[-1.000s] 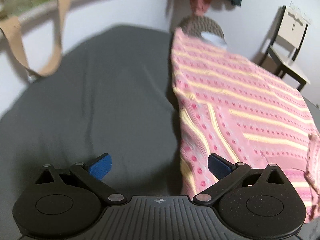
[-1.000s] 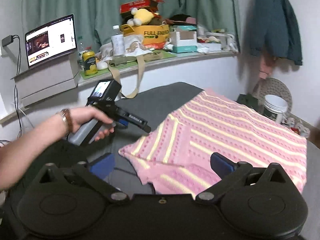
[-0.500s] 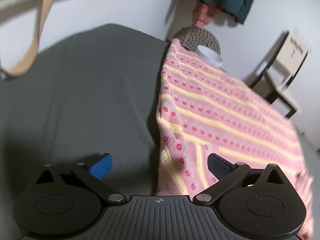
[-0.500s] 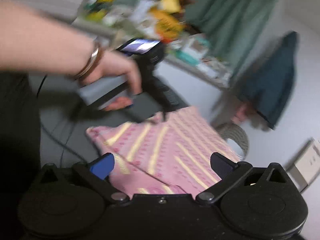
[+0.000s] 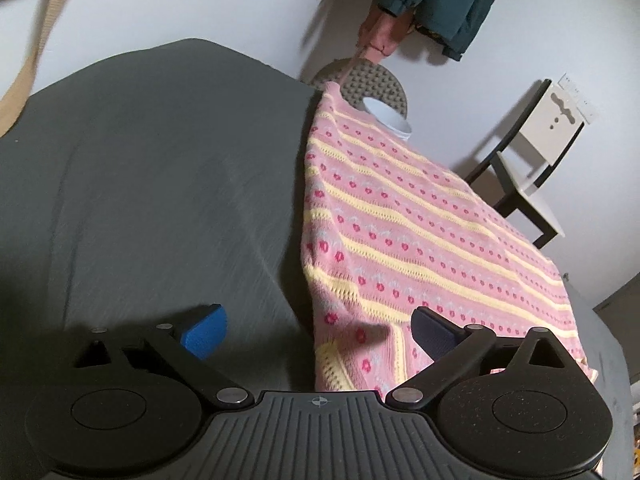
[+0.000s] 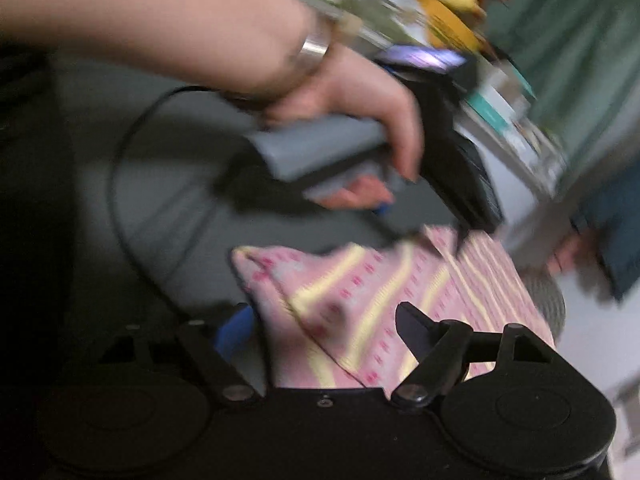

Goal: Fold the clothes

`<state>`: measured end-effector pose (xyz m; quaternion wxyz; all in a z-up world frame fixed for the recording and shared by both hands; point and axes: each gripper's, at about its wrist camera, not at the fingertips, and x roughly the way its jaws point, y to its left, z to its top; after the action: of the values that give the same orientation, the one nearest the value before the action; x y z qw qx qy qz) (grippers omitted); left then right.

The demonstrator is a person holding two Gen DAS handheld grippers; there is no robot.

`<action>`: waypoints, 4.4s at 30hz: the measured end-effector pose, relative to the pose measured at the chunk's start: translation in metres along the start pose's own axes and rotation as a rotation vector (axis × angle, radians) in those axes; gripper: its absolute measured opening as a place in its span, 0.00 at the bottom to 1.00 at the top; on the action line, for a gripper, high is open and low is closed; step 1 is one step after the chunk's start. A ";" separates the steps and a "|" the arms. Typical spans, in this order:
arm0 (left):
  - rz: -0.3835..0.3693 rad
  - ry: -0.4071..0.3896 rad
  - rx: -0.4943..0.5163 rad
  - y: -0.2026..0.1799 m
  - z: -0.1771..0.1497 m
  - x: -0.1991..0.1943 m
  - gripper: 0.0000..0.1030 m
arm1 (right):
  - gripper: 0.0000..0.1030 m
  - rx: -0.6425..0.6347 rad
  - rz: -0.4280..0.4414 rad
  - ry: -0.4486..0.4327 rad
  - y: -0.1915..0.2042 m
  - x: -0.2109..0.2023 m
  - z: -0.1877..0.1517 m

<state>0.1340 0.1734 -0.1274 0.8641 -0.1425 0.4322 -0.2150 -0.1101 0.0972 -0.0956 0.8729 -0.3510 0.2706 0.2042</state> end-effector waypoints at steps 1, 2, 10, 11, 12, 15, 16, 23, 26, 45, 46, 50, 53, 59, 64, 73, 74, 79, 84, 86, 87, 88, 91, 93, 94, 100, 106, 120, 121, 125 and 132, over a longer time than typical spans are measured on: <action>-0.003 -0.002 0.001 0.000 0.001 0.002 0.86 | 0.75 -0.021 0.017 -0.011 0.003 0.001 0.001; -0.005 -0.004 0.009 -0.001 0.002 0.004 0.80 | 0.75 -0.024 0.037 -0.017 0.005 0.002 0.002; -0.002 -0.003 0.019 -0.001 0.004 0.006 0.36 | 0.69 0.003 0.133 -0.007 0.010 0.011 0.010; 0.002 -0.005 0.019 0.000 0.004 0.005 0.31 | 0.69 0.018 0.129 -0.004 0.010 0.012 0.010; 0.006 -0.006 0.018 0.000 0.004 0.005 0.28 | 0.68 0.033 0.125 -0.001 0.010 0.013 0.011; -0.001 -0.008 -0.003 0.002 0.004 0.005 0.07 | 0.54 0.093 0.107 0.012 0.009 0.015 0.013; -0.004 -0.011 -0.011 0.002 0.004 0.005 0.06 | 0.46 0.113 0.097 0.017 0.009 0.014 0.013; 0.016 -0.064 -0.019 -0.009 0.004 -0.001 0.05 | 0.17 0.238 0.002 0.055 0.002 -0.003 0.006; -0.012 -0.089 -0.002 -0.022 0.007 -0.011 0.05 | 0.17 0.301 -0.043 0.036 -0.005 -0.028 0.000; -0.148 -0.052 0.410 -0.315 -0.023 0.044 0.05 | 0.15 1.520 -0.110 -0.144 -0.126 -0.196 -0.232; -0.139 -0.035 0.428 -0.329 -0.030 0.053 0.05 | 0.15 1.575 -0.121 -0.151 -0.128 -0.201 -0.247; -0.106 0.022 0.467 -0.367 -0.051 0.084 0.05 | 0.15 1.723 -0.134 -0.165 -0.137 -0.207 -0.280; -0.101 0.044 0.486 -0.385 -0.062 0.092 0.05 | 0.15 1.739 -0.161 -0.139 -0.142 -0.210 -0.285; -0.142 0.053 0.580 -0.428 -0.075 0.084 0.05 | 0.15 1.665 -0.196 -0.050 -0.151 -0.229 -0.293; -0.151 0.087 0.688 -0.460 -0.097 0.090 0.05 | 0.15 1.626 -0.184 0.043 -0.165 -0.223 -0.301; -0.061 0.122 0.832 -0.478 -0.132 0.100 0.08 | 0.16 1.635 -0.178 0.092 -0.174 -0.208 -0.305; -0.068 0.121 0.832 -0.478 -0.130 0.096 0.20 | 0.16 1.637 -0.179 0.095 -0.174 -0.208 -0.306; -0.172 0.052 0.799 -0.448 -0.101 0.038 0.89 | 0.27 1.633 -0.194 0.105 -0.174 -0.210 -0.304; -0.183 -0.056 0.879 -0.395 -0.101 -0.054 0.92 | 0.61 1.617 -0.204 0.073 -0.179 -0.221 -0.300; -0.144 -0.095 0.933 -0.369 -0.112 -0.090 0.92 | 0.61 1.585 -0.245 0.062 -0.186 -0.231 -0.299; -0.118 -0.117 0.963 -0.355 -0.117 -0.106 0.92 | 0.63 1.572 -0.263 0.060 -0.190 -0.235 -0.299; -0.085 -0.142 0.991 -0.343 -0.122 -0.121 0.92 | 0.65 1.562 -0.264 0.062 -0.196 -0.239 -0.299; 0.046 -0.224 1.092 -0.314 -0.132 -0.164 0.92 | 0.65 1.530 -0.132 0.110 -0.220 -0.230 -0.299; 0.155 -0.262 1.181 -0.298 -0.126 -0.191 0.92 | 0.67 1.479 -0.065 0.151 -0.234 -0.223 -0.294; 0.223 -0.279 1.227 -0.291 -0.119 -0.202 0.92 | 0.67 1.441 -0.085 0.158 -0.239 -0.230 -0.289; 0.408 -0.268 1.333 -0.260 -0.077 -0.237 0.92 | 0.86 1.208 -0.203 0.193 -0.267 -0.268 -0.258; -0.099 -0.195 1.261 -0.288 -0.117 -0.223 0.93 | 1.00 0.899 -0.214 0.204 -0.269 -0.290 -0.239; -0.305 0.133 1.365 -0.329 -0.232 -0.138 0.83 | 0.63 -0.246 -0.028 0.303 -0.174 -0.197 -0.242; -0.289 0.142 1.355 -0.329 -0.233 -0.134 0.77 | 0.63 -0.320 -0.016 0.302 -0.167 -0.191 -0.242; -0.264 0.087 1.433 -0.332 -0.246 -0.126 0.73 | 0.62 -0.566 0.026 0.260 -0.143 -0.177 -0.245; -0.270 0.060 1.471 -0.348 -0.249 -0.102 0.58 | 0.55 -0.867 0.089 0.254 -0.114 -0.159 -0.260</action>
<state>-0.2078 -0.0924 -0.0529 0.6905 0.4262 0.1789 -0.5563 -0.2556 -0.1934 -0.0981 0.5955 -0.6944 0.2800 0.2913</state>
